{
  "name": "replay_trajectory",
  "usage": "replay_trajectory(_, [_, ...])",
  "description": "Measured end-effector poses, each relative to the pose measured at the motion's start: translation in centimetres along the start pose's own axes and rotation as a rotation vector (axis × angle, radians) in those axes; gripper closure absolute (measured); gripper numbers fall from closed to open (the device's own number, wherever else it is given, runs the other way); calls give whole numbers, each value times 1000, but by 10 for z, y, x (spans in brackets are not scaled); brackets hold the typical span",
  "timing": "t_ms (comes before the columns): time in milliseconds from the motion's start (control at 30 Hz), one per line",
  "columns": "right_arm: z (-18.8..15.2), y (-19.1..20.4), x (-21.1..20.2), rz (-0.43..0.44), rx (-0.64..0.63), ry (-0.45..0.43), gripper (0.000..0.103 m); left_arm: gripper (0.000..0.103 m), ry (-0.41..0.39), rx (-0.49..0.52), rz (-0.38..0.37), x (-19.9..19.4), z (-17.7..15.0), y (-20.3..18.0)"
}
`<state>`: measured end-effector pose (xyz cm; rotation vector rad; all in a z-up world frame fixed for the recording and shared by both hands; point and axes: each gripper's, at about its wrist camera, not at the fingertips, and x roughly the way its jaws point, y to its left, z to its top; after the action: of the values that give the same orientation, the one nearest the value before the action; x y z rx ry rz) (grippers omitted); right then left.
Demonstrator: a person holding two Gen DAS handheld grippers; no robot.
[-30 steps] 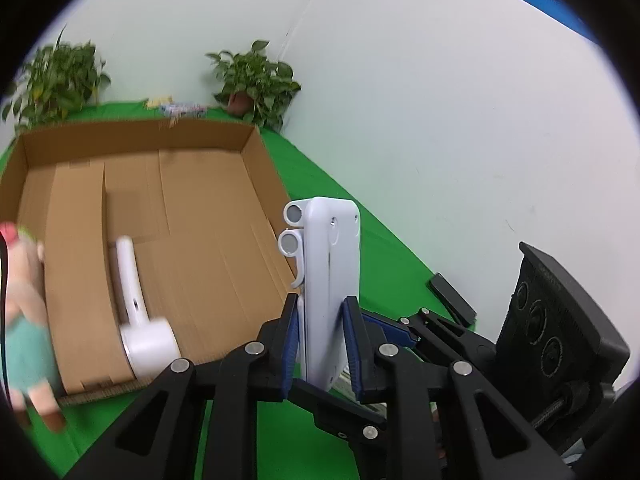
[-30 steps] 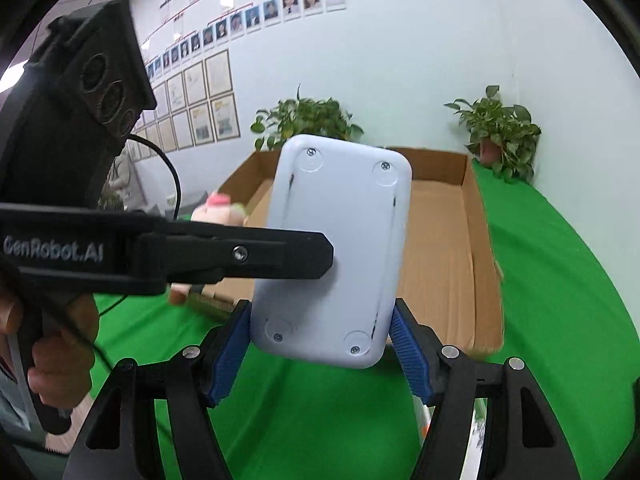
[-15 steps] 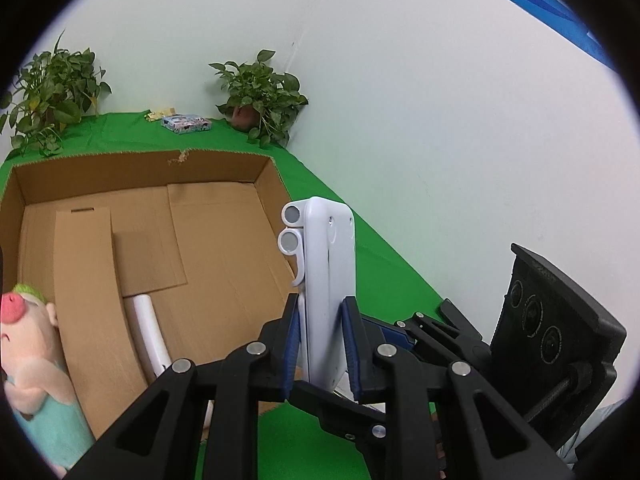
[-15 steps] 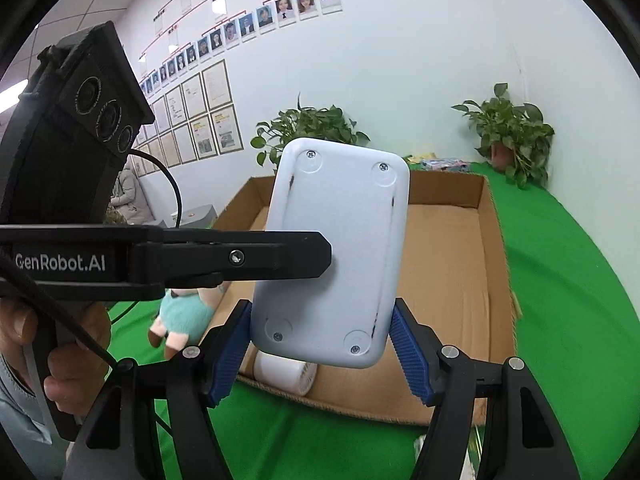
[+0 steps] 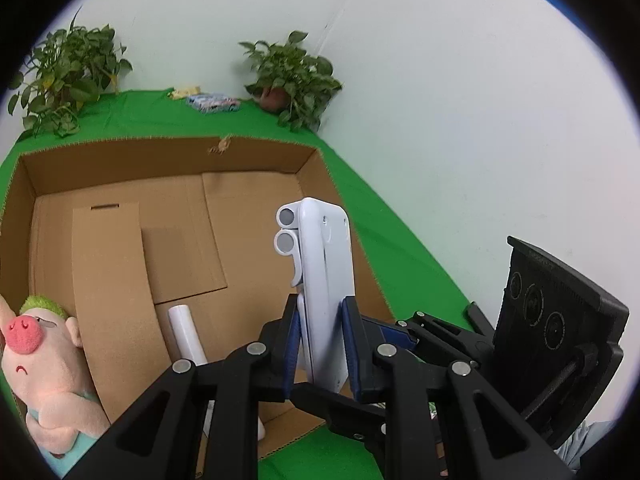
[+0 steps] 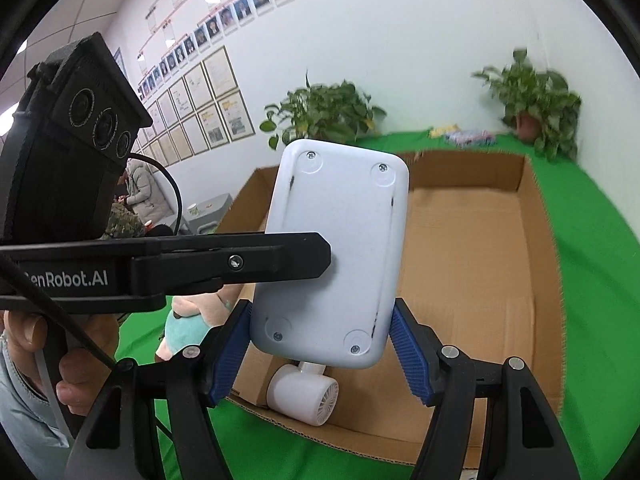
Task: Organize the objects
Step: 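Carry the white case into the tray and lower it beside the hair dryer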
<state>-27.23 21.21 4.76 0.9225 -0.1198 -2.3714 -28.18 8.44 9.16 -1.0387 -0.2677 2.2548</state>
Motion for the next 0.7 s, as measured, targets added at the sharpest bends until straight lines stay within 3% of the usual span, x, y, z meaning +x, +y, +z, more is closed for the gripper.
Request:
replay_trajectory(500, [-42,-53,99,78,143,268,38,84,204,-162,61,81,-45,45])
replay_trajectory(700, [-69,-58,111,84,184,322,38,81,243,-191,105,99,-60,52])
